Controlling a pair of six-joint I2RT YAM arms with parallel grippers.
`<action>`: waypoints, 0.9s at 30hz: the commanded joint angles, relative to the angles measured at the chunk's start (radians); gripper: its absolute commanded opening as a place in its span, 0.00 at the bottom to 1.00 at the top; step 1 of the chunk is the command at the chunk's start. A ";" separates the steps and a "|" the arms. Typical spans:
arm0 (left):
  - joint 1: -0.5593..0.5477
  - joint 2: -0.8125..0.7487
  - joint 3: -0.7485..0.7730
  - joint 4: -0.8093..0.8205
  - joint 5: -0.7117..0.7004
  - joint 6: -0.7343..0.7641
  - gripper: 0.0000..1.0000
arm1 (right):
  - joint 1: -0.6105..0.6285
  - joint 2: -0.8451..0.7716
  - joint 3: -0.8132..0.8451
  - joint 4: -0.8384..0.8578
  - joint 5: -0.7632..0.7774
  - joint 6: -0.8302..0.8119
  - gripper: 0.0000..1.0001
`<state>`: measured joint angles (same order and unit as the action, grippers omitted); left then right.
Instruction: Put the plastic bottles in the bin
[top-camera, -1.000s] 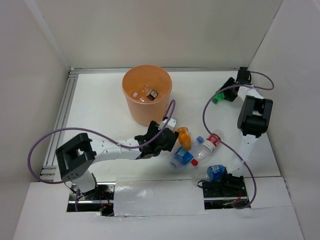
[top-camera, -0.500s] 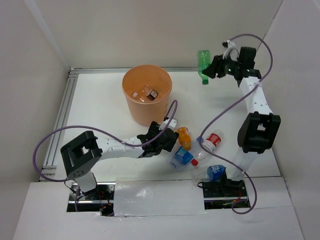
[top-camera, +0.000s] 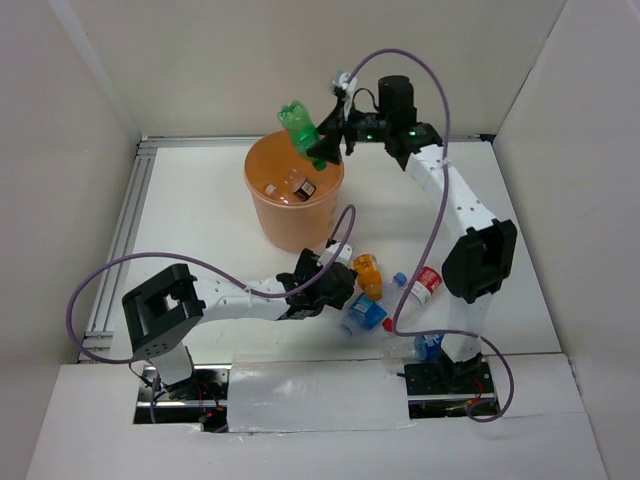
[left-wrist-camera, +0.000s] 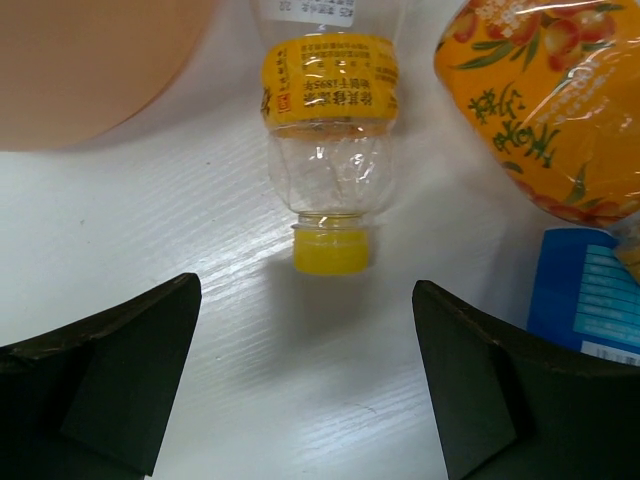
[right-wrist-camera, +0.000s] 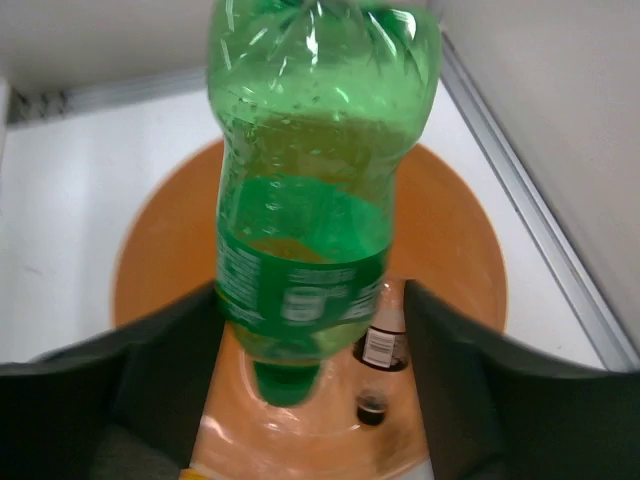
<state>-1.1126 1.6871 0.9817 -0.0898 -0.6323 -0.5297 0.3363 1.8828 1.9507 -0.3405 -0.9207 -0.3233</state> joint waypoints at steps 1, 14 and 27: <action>-0.001 0.029 0.028 -0.014 -0.070 -0.041 1.00 | 0.026 0.055 0.042 -0.032 0.042 0.007 0.83; 0.071 0.229 0.153 0.045 -0.024 0.002 0.85 | -0.192 -0.217 -0.298 -0.081 0.086 0.099 1.00; 0.007 -0.012 0.120 0.064 0.040 0.106 0.00 | -0.427 -0.507 -0.803 -0.330 0.213 -0.148 1.00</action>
<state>-1.0607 1.8553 1.0977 -0.0406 -0.5945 -0.4850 -0.0608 1.4277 1.1942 -0.5610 -0.7536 -0.3836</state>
